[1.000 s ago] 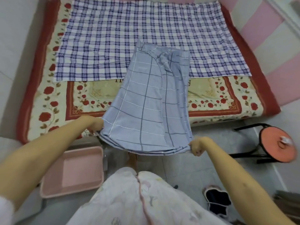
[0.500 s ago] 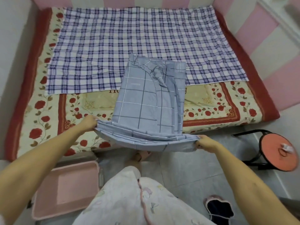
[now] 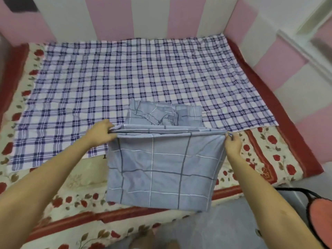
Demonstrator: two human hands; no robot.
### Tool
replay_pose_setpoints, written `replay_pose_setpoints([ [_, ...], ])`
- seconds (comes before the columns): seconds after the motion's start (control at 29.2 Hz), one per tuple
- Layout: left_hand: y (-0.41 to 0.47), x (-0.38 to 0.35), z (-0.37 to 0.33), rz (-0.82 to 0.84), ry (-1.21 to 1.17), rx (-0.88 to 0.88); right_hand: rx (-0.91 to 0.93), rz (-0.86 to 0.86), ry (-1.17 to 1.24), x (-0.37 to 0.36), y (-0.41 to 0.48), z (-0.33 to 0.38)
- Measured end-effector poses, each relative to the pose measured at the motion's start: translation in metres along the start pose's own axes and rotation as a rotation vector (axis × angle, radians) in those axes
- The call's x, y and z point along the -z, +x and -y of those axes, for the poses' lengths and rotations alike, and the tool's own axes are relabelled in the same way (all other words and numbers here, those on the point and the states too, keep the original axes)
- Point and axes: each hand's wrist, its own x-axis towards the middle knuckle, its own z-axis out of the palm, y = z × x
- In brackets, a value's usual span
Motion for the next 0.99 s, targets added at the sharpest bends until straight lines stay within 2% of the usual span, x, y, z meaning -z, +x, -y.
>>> replay_pose_setpoints([
  [0.07,0.054,-0.004,0.000,0.078,0.211,-0.086,-0.002,-0.023,-0.003,-0.026,0.050,0.008],
  [0.14,0.081,-0.014,-0.002,0.055,0.358,-0.146,-0.030,-0.026,-0.001,-0.042,0.077,0.007],
  [0.17,0.112,-0.028,0.002,-0.011,0.355,-0.161,-0.017,-0.029,-0.004,-0.061,0.107,0.000],
  [0.31,0.187,-0.072,0.008,-0.257,0.093,0.003,-0.005,-0.061,-0.009,-0.120,0.171,-0.039],
  [0.38,0.222,-0.092,0.012,-0.337,-0.040,0.067,0.013,-0.077,-0.004,-0.147,0.196,-0.059],
  [0.45,0.252,-0.111,0.020,-0.364,-0.067,0.106,0.064,-0.021,-0.007,-0.175,0.209,-0.076],
  [0.51,0.275,-0.140,0.029,-0.360,0.040,0.134,0.146,0.149,-0.110,-0.201,0.212,-0.099],
  [0.55,0.266,-0.146,0.026,-0.328,0.110,0.161,0.201,0.290,-0.181,-0.203,0.195,-0.097],
  [0.62,0.289,-0.200,0.036,-0.253,0.190,0.234,0.140,0.697,-0.324,-0.231,0.191,-0.127],
  [0.69,0.290,-0.231,0.045,-0.141,0.167,0.327,-0.008,1.181,-0.479,-0.238,0.175,-0.141],
  [0.72,0.288,-0.242,0.054,-0.118,0.153,0.347,-0.003,1.331,-0.516,-0.239,0.170,-0.147],
  [0.75,0.295,-0.264,0.067,-0.052,0.147,0.326,0.033,1.387,-0.497,-0.243,0.172,-0.161],
  [0.79,0.296,-0.274,0.075,-0.005,0.131,0.319,0.095,1.337,-0.418,-0.242,0.175,-0.164],
  [0.82,0.300,-0.289,0.081,0.026,0.112,0.313,0.124,1.151,-0.360,-0.246,0.185,-0.171],
  [0.89,0.307,-0.299,0.072,0.012,0.123,0.421,0.269,0.666,-0.280,-0.256,0.217,-0.175],
  [0.93,0.308,-0.309,0.069,0.012,0.143,0.456,0.339,0.499,-0.281,-0.266,0.236,-0.177],
  [0.96,0.310,-0.307,0.059,-0.011,0.142,0.483,0.380,0.394,-0.278,-0.272,0.255,-0.171],
  [0.99,0.312,-0.305,0.052,-0.020,0.126,0.476,0.379,0.365,-0.269,-0.278,0.272,-0.161],
])
